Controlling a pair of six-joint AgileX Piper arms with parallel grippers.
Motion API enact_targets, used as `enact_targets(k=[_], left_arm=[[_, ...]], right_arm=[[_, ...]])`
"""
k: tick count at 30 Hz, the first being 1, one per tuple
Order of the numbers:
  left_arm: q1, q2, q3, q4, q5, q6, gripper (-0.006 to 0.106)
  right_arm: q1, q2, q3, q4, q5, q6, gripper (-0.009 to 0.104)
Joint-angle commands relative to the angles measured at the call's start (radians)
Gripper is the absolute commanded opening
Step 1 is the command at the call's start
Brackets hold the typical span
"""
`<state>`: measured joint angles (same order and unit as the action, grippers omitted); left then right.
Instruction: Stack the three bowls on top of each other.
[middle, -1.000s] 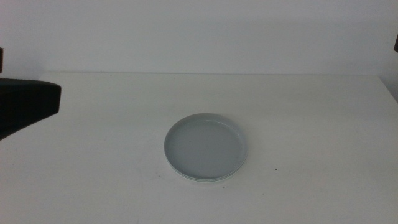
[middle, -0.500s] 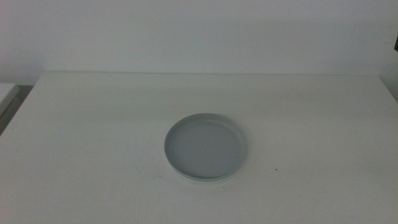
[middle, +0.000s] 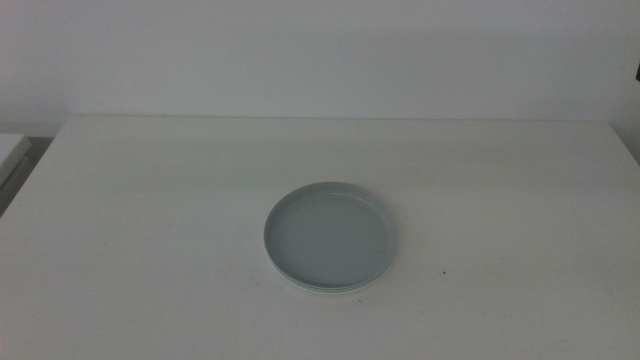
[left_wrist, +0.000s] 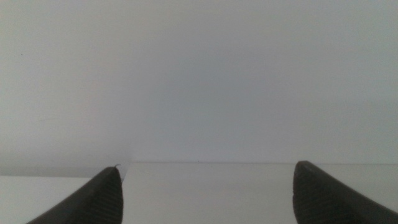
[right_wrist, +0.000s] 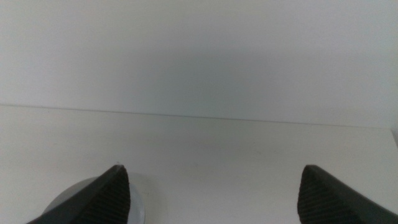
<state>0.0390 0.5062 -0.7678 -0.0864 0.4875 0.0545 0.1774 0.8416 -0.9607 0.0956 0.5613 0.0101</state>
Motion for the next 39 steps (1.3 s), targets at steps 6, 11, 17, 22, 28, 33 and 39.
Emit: enact_targets(k=[6,11,17,22,28,33,39], left_arm=[[-0.001,-0.007,0.016,-0.005,-0.008,-0.002,0.094],[-0.079,-0.115,0.173,-0.01,-0.126,0.0,0.094],[-0.15,-0.319,0.461,0.055,-0.171,0.0,0.094],[-0.15,-0.445,0.629,0.057,-0.171,0.0,0.094],[-0.15,-0.506,0.764,0.053,-0.223,0.0,0.094],[-0.15,-0.506,0.768,0.072,-0.218,0.0,0.094],[-0.15,-0.506,0.768,0.072,-0.242,0.0,0.094]], right_arm=[[-0.008,-0.055,0.04,-0.034,-0.034,-0.004,0.092],[-0.093,-0.192,0.24,-0.034,-0.114,-0.004,0.092],[-0.199,-0.399,0.623,-0.101,-0.34,-0.004,0.092],[-0.2,-0.589,0.851,-0.101,-0.381,-0.004,0.092],[-0.2,-0.791,0.961,-0.08,-0.373,-0.004,0.092],[-0.202,-0.842,0.961,-0.09,-0.277,-0.004,0.092],[-0.202,-0.842,0.961,-0.09,-0.277,-0.004,0.092]])
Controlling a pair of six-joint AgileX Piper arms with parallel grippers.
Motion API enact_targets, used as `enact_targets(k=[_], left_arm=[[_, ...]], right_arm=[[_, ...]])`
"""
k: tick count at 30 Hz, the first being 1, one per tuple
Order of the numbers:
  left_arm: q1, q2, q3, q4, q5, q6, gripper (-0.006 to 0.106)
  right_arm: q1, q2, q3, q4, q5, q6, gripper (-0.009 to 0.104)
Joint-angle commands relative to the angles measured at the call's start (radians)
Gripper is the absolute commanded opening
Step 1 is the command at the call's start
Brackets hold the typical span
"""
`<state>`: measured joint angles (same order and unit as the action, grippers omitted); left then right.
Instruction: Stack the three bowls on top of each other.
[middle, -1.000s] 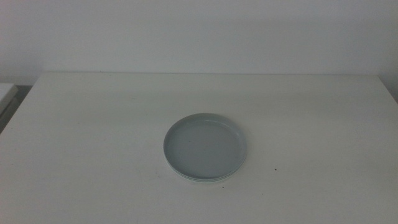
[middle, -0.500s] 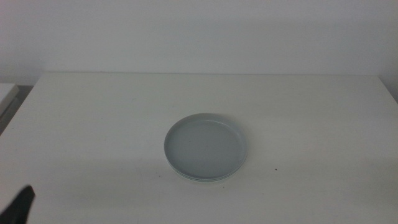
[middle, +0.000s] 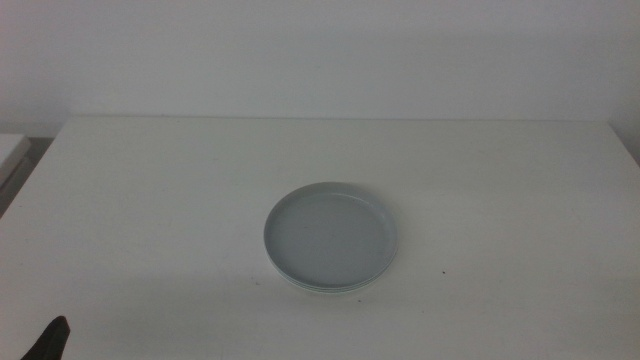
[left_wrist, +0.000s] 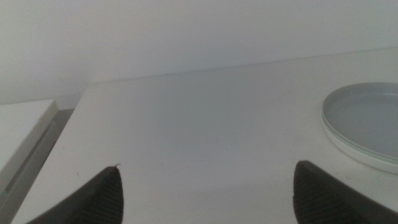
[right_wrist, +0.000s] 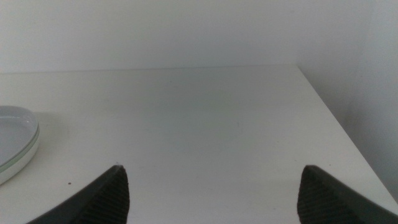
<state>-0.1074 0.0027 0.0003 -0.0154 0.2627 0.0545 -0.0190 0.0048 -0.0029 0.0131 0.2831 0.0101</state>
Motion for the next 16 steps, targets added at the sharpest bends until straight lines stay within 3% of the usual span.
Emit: enact_targets(k=[1,16], left_arm=[[-0.003,-0.003,0.0,0.001,-0.02,0.0,0.094],[0.061,-0.003,0.0,0.001,-0.021,0.0,0.094]], right_arm=[[-0.005,-0.005,0.003,-0.007,0.001,-0.004,0.092],[-0.005,-0.005,0.003,-0.007,0.001,-0.004,0.092]])
